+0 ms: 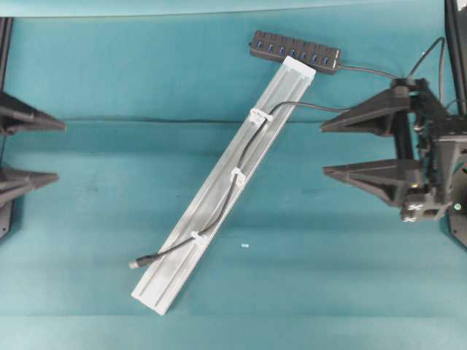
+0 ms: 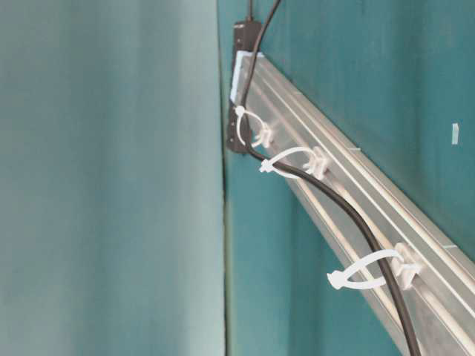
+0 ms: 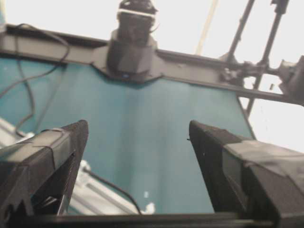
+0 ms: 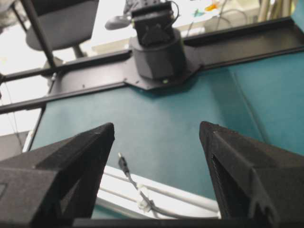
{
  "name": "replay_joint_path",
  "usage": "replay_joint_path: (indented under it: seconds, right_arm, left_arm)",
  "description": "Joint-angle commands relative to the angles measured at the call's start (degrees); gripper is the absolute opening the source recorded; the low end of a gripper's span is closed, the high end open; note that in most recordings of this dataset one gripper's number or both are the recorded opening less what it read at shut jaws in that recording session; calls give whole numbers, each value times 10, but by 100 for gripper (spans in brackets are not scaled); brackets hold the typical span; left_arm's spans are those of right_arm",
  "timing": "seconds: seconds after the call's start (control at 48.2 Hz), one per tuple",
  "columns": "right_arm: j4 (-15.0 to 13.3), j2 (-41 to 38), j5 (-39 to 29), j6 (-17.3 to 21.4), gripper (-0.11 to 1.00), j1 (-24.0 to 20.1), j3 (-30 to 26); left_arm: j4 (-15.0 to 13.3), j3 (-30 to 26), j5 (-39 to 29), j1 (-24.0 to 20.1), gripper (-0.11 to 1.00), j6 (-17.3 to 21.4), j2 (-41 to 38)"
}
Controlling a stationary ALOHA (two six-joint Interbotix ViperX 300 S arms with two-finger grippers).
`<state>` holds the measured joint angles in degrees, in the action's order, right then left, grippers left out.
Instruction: Pass the USB cable through three rings with both arms.
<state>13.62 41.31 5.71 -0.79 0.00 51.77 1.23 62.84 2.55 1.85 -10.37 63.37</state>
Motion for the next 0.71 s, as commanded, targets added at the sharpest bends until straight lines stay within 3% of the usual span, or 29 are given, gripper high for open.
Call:
replay_joint_path:
  seconds: [0.0,0.685]
  right_arm:
    - [-2,13,-2,-4,81,5,1]
    - [-3,73,-19,0,81,34,31]
  left_arm:
    - [3,-10,1,2,93,0,-16]
    - [3,-10,-1,3,93,11,-24]
